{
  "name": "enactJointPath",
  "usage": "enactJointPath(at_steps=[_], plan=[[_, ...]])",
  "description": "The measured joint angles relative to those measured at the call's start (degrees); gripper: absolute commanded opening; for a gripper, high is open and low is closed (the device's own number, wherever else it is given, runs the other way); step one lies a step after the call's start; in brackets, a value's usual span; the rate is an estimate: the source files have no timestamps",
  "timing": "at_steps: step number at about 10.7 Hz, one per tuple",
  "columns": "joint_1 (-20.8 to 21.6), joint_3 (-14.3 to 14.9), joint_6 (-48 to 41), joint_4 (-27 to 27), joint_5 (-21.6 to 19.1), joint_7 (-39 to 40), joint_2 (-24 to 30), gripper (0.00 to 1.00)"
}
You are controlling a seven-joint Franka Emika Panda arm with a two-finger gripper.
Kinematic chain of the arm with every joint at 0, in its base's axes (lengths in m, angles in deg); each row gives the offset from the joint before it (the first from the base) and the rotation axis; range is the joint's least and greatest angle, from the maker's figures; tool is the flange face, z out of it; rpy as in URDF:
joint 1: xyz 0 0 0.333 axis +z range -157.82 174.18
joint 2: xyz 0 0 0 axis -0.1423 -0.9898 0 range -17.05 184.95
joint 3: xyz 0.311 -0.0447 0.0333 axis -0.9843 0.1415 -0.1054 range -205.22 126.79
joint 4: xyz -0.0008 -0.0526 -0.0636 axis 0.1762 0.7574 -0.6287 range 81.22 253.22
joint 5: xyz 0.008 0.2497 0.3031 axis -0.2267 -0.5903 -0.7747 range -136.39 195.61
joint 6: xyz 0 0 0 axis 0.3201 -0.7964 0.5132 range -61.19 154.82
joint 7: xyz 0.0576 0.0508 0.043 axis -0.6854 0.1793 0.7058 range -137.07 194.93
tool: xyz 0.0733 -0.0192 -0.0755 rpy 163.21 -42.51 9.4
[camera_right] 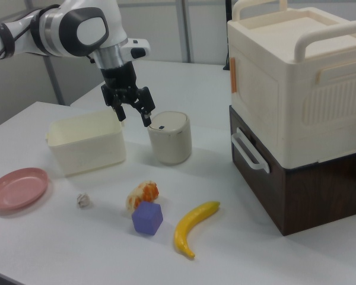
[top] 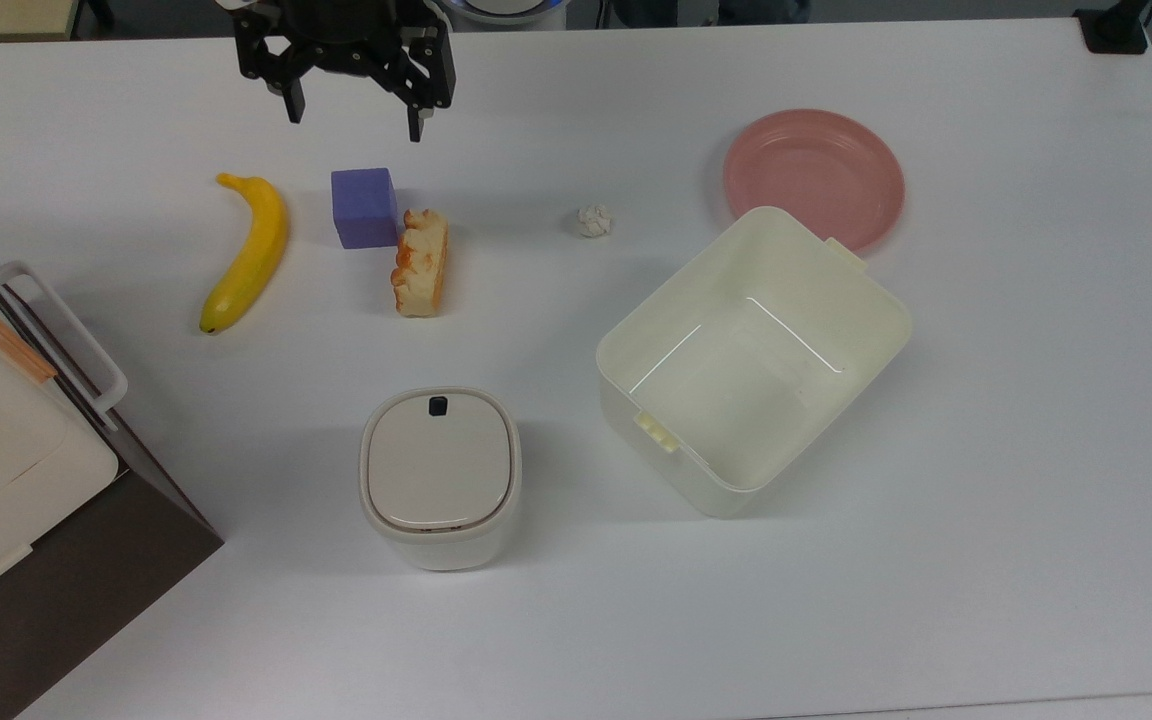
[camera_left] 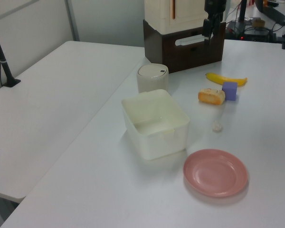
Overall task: Open the trash can
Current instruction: 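Move the gripper over the small white trash can and open fingers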
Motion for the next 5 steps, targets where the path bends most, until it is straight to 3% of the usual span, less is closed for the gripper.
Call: enactJointPath(at_steps=[5], plan=[[1.0,-1.1,-0.5,0.0,-0.6,-0.2,-1.1,1.00]])
